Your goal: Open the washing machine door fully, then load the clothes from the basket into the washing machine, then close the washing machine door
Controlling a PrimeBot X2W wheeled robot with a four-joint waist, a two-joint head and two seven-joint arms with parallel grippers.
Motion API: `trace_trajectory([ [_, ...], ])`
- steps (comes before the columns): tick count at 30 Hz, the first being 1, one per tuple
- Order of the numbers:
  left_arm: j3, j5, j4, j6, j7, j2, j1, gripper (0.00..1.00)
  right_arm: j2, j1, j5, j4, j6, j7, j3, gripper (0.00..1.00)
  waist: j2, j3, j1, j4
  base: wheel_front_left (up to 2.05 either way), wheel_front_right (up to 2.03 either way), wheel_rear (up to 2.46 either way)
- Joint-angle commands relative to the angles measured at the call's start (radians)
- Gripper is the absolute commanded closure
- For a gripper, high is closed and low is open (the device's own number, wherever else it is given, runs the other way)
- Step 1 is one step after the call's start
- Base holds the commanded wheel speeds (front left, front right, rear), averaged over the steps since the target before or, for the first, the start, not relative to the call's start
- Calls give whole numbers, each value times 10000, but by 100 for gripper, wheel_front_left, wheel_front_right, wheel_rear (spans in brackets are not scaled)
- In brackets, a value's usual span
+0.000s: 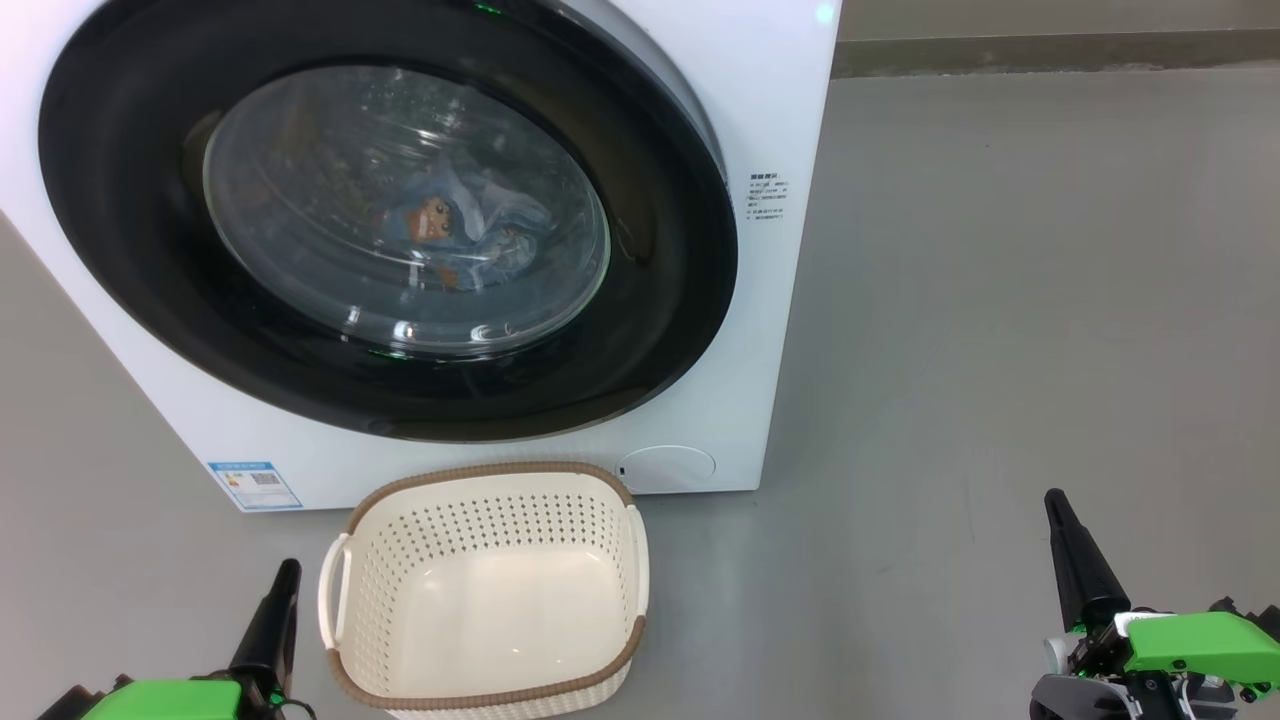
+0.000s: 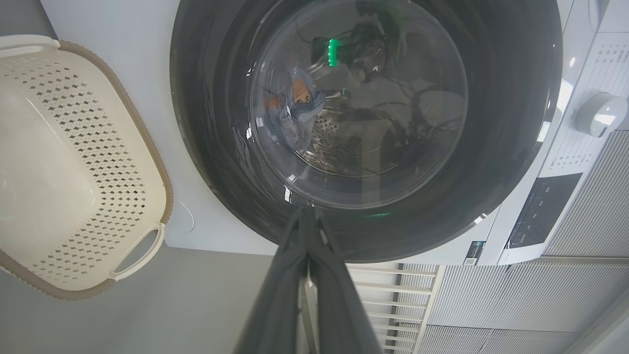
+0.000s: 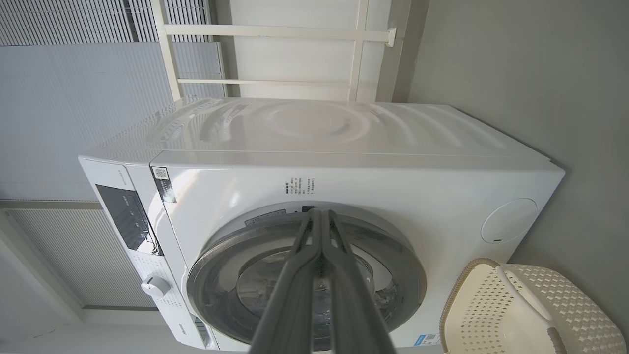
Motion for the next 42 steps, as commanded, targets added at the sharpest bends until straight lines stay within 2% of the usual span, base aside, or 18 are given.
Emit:
trace_trajectory([
  [1, 353, -30, -290, -27, 58, 132, -414, 100, -24, -103, 28, -305, 17, 84, 212, 100, 0, 0, 0, 0, 0, 0, 0],
  [42, 360, -25, -290, -27, 64, 128, -415, 100, -23, -103, 27, -305, 17, 85, 210, 100, 0, 0, 0, 0, 0, 0, 0],
])
